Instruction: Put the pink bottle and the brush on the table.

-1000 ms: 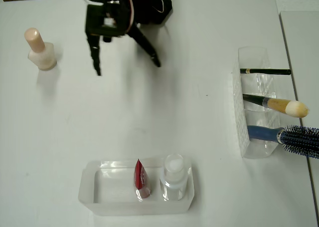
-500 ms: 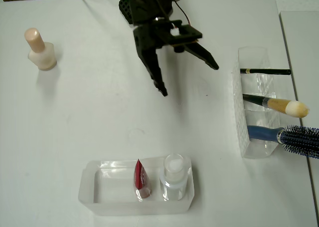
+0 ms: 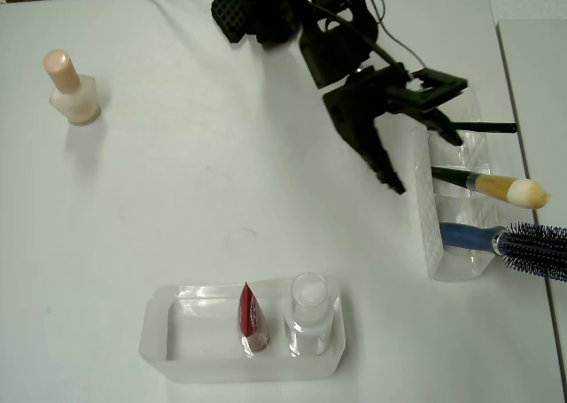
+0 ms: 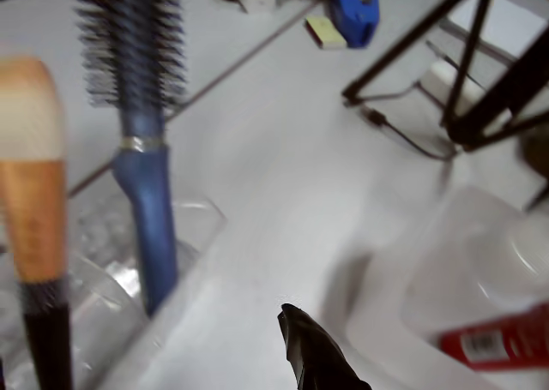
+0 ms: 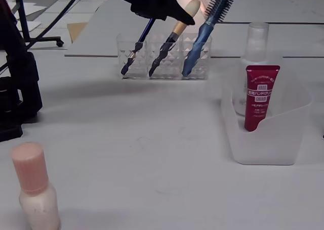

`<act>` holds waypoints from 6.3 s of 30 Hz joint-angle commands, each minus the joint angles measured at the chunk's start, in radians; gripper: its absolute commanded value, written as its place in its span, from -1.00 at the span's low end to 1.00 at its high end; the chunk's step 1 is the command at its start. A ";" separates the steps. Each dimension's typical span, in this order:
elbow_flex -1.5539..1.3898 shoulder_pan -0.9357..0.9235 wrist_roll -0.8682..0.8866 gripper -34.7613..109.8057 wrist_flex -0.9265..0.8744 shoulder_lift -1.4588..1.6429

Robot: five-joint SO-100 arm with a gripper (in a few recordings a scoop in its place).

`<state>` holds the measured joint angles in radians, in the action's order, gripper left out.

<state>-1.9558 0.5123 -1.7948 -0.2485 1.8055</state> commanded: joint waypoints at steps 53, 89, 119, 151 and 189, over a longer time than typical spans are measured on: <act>0.396 0.170 0.155 -0.05 0.158 -0.522; 0.417 0.192 0.155 -0.52 0.112 -0.500; 0.528 0.175 0.210 -0.52 -0.314 -0.130; 0.693 -0.327 0.206 -0.52 -1.154 0.089; -0.109 -1.048 -0.373 -0.52 -0.741 0.325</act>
<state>-2.0387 -0.5016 -2.1200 -1.0201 2.0939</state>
